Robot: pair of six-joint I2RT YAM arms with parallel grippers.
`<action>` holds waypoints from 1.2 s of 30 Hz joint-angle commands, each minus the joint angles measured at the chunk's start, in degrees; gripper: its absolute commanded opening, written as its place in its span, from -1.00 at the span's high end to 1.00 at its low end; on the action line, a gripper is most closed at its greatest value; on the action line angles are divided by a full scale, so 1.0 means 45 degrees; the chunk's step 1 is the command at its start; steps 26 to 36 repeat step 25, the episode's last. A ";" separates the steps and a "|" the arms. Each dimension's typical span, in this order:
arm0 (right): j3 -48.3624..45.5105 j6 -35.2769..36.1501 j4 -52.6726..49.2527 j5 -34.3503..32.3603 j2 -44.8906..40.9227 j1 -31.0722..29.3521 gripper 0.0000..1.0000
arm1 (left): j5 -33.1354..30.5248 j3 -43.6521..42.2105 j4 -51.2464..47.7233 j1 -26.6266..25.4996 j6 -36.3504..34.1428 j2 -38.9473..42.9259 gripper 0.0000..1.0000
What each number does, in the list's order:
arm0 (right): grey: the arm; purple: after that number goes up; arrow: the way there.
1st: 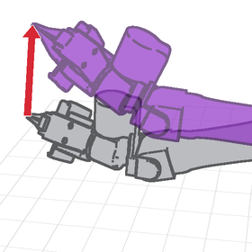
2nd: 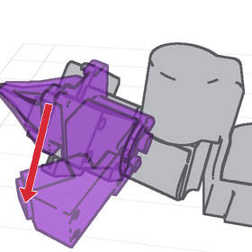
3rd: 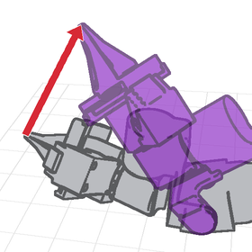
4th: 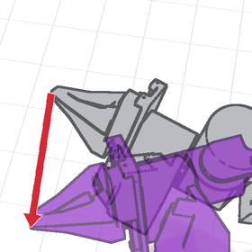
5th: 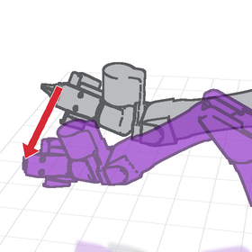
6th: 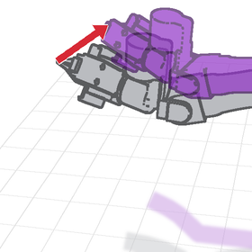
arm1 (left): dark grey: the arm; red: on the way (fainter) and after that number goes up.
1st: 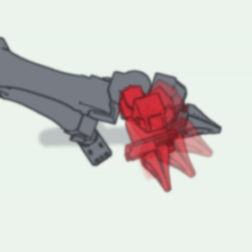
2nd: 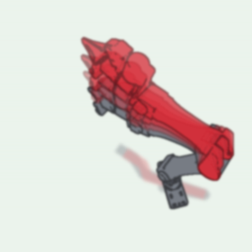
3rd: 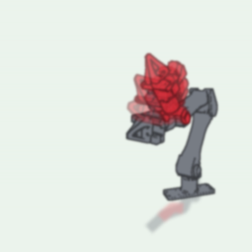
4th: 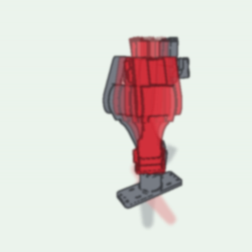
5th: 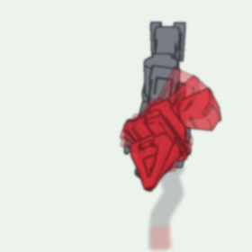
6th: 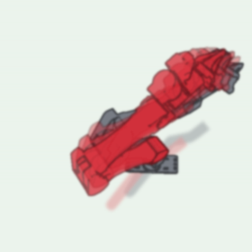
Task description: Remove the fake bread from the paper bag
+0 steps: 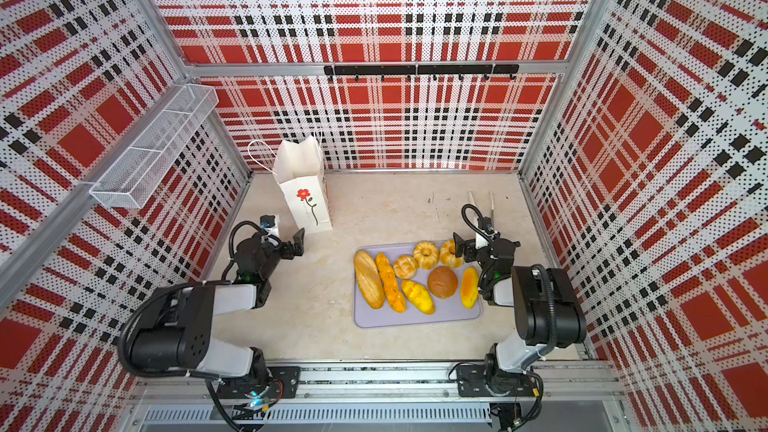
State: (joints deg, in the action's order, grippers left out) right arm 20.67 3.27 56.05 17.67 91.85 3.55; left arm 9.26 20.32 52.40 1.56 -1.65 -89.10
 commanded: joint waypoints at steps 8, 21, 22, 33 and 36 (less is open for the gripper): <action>0.0069 0.0133 0.0451 0.0179 -0.0048 0.0051 -0.99 | -0.3686 0.0572 -0.0220 -0.1612 -0.0606 0.0059 -0.99; 0.0279 0.0378 -0.0024 -0.0139 -0.0035 -0.0158 -0.99 | -0.4705 0.0255 0.0528 -0.2061 -0.0848 -0.0008 -0.99; 0.0287 0.0388 -0.0046 -0.0167 -0.0061 -0.0184 -0.99 | -0.4701 0.0252 0.0523 -0.2065 -0.0860 -0.0005 -0.99; 0.0160 0.0388 0.0147 -0.0194 -0.0080 -0.0184 -0.99 | -0.4715 0.0245 0.0523 -0.2077 -0.0861 -0.0005 -0.99; 0.0160 0.0388 0.0147 -0.0194 -0.0080 -0.0184 -0.99 | -0.4715 0.0245 0.0523 -0.2077 -0.0861 -0.0005 -0.99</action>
